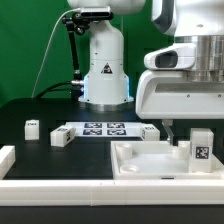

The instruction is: Assemble one leg

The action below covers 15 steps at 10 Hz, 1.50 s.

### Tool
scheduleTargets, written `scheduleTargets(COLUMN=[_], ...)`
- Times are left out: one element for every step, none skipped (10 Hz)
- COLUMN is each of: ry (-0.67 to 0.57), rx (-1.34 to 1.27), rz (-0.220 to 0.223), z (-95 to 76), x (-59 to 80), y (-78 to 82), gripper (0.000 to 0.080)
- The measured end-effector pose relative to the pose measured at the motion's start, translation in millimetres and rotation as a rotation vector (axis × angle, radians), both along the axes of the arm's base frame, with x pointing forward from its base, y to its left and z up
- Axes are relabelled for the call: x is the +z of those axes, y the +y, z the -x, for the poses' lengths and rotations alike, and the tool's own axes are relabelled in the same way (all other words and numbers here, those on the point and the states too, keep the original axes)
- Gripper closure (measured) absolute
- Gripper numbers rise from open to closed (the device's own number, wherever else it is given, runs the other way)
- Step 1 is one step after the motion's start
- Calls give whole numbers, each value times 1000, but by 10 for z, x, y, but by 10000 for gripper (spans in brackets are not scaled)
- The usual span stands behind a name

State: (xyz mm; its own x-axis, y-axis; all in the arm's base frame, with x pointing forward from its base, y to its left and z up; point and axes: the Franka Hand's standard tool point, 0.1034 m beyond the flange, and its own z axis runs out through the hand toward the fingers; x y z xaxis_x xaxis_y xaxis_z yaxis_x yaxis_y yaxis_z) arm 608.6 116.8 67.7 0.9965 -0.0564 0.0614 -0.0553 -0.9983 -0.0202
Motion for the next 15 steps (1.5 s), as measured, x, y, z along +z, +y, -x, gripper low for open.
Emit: scheduleTargets(ry=[0,0,0,1,1,3,8,11,18,24,34,42,40,51,51], rx=[-3,-3,-17,-45,-46,-131,-290,-374,-528,-662,-802,-942,-1020,-1209,-1312], rz=[0,0,-2,-3,-3,-13,-30,-40,-59,-72,-93,-116,-133,-152,-161], z=[0,0,1,1,1,2,4,5,6,9,13,15,8,12,8], x=[0,0,0,0,0,-1,-2,-3,-4,-6,-8,-11,-11,-11,-12], y=[1,1,2,3,2,4,6,6,8,12,21,31,29,57,59], gripper=[198,373,373,510,510,510,510,510,510,510,509,509,509,509,509])
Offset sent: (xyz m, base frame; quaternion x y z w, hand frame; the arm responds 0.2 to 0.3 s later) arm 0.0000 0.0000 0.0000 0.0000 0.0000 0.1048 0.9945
